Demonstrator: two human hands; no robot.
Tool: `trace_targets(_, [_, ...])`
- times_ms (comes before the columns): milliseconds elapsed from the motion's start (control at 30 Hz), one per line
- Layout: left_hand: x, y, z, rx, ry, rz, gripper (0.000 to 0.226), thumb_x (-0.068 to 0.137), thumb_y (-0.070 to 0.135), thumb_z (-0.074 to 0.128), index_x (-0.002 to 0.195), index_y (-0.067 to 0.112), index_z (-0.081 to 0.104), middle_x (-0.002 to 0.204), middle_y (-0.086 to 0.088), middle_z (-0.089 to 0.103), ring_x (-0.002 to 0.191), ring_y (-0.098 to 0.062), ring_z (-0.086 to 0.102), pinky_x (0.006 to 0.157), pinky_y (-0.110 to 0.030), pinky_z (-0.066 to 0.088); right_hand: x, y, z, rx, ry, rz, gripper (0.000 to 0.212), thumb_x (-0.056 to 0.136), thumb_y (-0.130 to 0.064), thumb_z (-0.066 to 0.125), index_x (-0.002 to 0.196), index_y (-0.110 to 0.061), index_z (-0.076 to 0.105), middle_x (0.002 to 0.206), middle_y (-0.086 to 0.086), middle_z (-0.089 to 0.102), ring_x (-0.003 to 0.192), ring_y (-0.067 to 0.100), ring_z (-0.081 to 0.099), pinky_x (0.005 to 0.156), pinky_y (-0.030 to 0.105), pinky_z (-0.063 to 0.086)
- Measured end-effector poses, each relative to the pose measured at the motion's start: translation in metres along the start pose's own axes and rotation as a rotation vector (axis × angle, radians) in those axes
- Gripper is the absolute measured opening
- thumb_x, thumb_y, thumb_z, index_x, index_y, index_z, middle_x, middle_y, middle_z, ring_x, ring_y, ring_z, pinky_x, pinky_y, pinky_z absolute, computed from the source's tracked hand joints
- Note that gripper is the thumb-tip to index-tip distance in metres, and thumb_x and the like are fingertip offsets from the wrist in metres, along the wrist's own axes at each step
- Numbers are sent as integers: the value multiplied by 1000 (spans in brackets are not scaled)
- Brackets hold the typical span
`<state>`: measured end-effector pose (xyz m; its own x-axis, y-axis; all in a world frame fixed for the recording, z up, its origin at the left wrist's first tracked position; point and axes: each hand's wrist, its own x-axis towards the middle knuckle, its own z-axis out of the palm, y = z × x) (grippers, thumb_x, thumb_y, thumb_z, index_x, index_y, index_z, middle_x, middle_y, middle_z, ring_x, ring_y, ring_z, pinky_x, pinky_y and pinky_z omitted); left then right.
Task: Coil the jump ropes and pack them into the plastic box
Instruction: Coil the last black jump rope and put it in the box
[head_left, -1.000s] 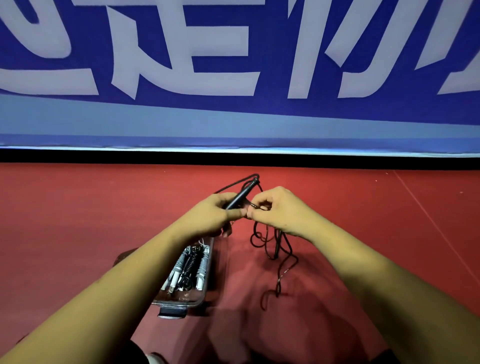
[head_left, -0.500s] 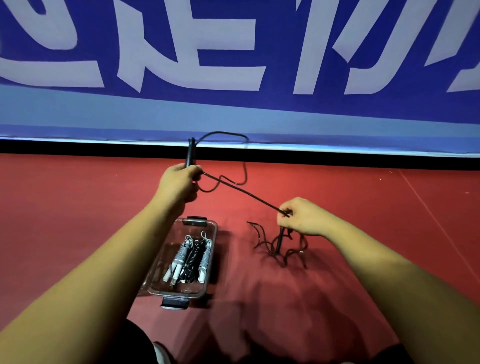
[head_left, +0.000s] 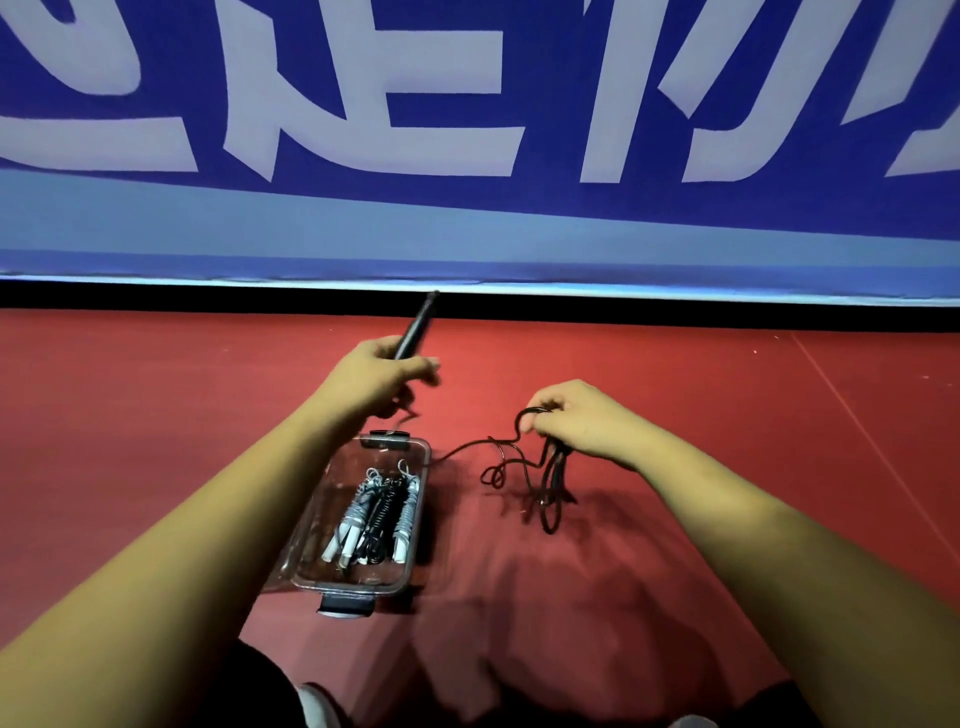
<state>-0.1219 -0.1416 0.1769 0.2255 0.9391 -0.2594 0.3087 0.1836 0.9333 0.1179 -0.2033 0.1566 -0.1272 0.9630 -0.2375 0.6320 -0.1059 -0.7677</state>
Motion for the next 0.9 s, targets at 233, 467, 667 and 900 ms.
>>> trace_targets(233, [-18, 1, 41, -42, -364, 13, 18, 90, 28, 68, 91, 16, 55, 87, -8, 74, 40, -11, 44, 38, -18, 19, 0, -24, 7, 235, 0, -93, 19, 79, 2, 46, 84, -8, 61, 51, 9, 57, 47, 19, 52, 56, 26, 41])
trace_targets(467, [5, 4, 17, -198, 102, 81, 35, 94, 9, 63, 75, 22, 36, 65, -3, 52, 41, -8, 29, 40, -18, 24, 4, 5, -3, 146, -11, 51, 42, 79, 19, 29, 76, -9, 60, 66, 10, 59, 60, 26, 67, 67, 45, 56])
trace_targets(667, [29, -13, -28, -206, 468, -7, 31, 96, 7, 58, 75, 21, 40, 74, -9, 52, 45, -12, 35, 39, -18, 30, 6, 42, -27, 178, 139, 275, 44, 75, 20, 22, 66, -2, 59, 64, 18, 62, 60, 31, 65, 59, 32, 54])
trace_targets(900, [20, -23, -37, 786, 250, -60, 11, 91, 10, 63, 90, 1, 58, 87, -25, 66, 71, -35, 63, 59, -35, 44, -2, 29, -31, 413, 200, 301, 43, 78, 16, 21, 75, -1, 60, 66, 14, 55, 47, 22, 53, 44, 27, 50])
